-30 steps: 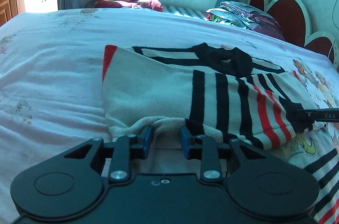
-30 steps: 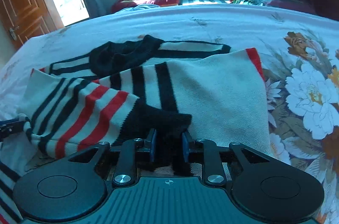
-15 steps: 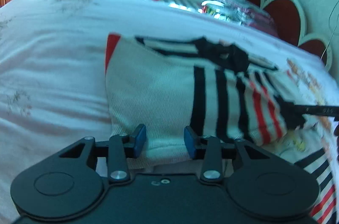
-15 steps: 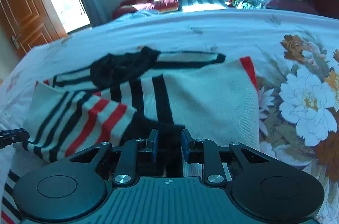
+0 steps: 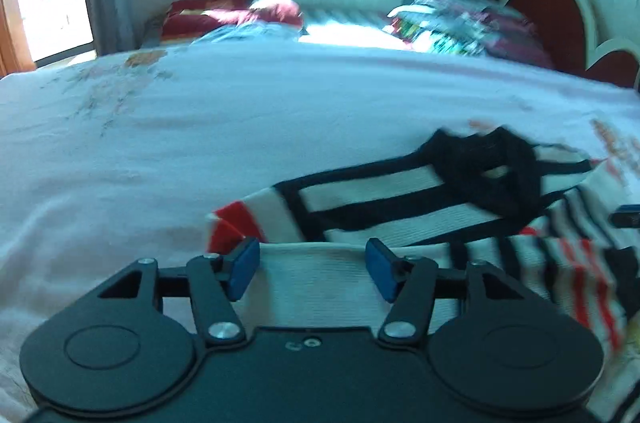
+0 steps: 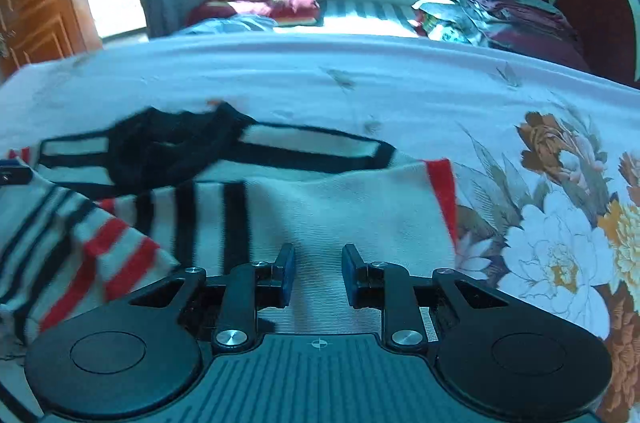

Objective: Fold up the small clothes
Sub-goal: 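Open the right gripper and withdraw both tools above the sweater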

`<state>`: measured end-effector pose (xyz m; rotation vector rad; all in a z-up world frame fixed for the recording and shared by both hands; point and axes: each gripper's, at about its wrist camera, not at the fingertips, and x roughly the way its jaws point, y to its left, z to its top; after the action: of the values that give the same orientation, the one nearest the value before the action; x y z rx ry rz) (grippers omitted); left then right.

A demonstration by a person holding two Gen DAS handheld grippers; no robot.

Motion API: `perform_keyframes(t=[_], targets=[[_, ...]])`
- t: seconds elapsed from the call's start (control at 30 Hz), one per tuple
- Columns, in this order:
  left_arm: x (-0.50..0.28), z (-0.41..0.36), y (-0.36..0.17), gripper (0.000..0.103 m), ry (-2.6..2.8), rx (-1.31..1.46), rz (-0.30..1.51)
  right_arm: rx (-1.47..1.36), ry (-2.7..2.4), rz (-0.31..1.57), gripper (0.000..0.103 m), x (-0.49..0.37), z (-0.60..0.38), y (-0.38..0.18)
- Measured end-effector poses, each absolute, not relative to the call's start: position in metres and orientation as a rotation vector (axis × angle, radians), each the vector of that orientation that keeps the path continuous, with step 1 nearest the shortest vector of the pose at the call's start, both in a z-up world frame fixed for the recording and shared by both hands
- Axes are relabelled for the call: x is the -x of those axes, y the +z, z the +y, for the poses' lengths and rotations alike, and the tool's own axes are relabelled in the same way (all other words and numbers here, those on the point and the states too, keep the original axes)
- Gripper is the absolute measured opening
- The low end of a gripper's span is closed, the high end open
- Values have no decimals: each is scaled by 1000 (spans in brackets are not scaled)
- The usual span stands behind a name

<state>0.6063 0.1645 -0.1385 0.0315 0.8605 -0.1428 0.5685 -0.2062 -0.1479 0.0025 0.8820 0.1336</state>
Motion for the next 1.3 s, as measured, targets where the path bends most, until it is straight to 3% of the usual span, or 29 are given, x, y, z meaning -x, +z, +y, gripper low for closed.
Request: perform_keyframes(t=[0.2,0.27,0.33,0.47,0.53,0.73,0.77,0.8,0.87,1.0,1.07,1.13,1.17,1.23,1.3], targets=[[-590,182,-125,60,-137,68,815,-21,60,833,23,-556,-205,-134],[-576,165,-113,70,-174,90,775,-89,111,804,23,-548,-193,-123],[-566,128,-106,72,-264,65,754,-139,199,791,23,-544,-172,-117],[-566,66,-115,72,-309,-22,775,-86,322,820,23,-549,-109,-122],[-574,58,-138,66,-299,-25,853,-50,333,886,21,-553,-92,-137],[-543,112,-143,70,-214,-90,809,154,177,838,21,-537,-112,-145],[-536,128,-143,70,-201,-70,805,134,159,847,23,-531,-132,-149],[-530,139,-142,70,-201,-63,800,96,162,859,32,-527,-146,-151],[-529,137,-139,70,-211,-109,793,18,175,867,33,-525,-161,-152],[-547,136,-125,72,-186,-117,749,-8,157,829,33,-527,-156,-139],[-565,147,-123,78,-160,-90,744,9,142,821,33,-530,-154,-135],[-591,162,-136,80,-110,-76,833,37,111,864,33,-541,-156,-143],[-596,170,-139,79,-120,-38,848,55,79,889,33,-545,-158,-148],[-586,173,-126,66,-102,-1,815,25,75,883,33,-545,-163,-142],[-558,161,-108,66,-145,18,764,16,107,820,33,-531,-158,-126]])
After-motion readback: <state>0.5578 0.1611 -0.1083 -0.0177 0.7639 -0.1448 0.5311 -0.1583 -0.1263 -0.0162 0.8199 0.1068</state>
